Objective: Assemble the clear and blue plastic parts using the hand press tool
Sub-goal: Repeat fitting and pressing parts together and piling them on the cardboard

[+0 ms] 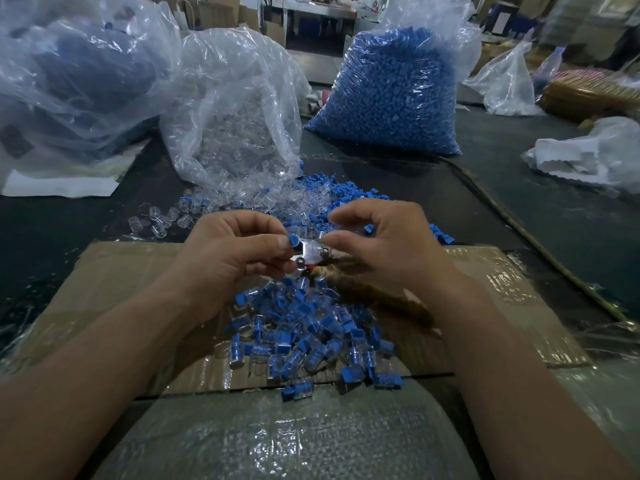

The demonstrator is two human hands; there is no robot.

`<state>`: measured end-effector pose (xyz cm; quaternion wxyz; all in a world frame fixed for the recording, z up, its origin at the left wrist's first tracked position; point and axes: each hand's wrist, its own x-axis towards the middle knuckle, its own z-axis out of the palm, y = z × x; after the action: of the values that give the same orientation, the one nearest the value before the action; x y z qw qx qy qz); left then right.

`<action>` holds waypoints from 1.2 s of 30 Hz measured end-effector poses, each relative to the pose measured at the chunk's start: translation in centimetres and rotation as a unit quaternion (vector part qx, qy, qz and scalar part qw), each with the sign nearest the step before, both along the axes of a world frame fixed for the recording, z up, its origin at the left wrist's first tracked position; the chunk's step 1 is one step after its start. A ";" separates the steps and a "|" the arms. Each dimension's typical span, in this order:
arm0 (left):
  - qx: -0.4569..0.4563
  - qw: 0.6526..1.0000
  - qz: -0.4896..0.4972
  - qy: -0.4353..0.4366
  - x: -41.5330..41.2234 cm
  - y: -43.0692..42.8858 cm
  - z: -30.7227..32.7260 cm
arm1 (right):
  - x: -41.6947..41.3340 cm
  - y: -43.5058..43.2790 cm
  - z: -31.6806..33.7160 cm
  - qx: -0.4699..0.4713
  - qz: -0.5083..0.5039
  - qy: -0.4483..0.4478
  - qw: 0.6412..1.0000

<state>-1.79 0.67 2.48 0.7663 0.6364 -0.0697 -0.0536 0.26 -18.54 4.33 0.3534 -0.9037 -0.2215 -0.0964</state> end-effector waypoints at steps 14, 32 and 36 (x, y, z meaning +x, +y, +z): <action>0.004 1.000 0.022 -0.010 0.3 0.2 -0.5 | 1.1 -2.9 0.3 -0.169 -0.007 0.280 0.945; -0.014 0.999 0.046 -0.003 0.7 0.4 -0.9 | 0.8 -0.1 -0.5 -0.323 -0.087 0.069 0.940; -0.020 0.999 0.046 -0.008 0.7 0.4 -0.9 | 0.8 -0.4 -0.8 -0.301 -0.085 0.083 0.946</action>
<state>-1.11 1.12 1.58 0.7800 0.6238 -0.0478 -0.0121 1.09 -18.89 3.50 0.0723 -0.9884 -0.1321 0.0209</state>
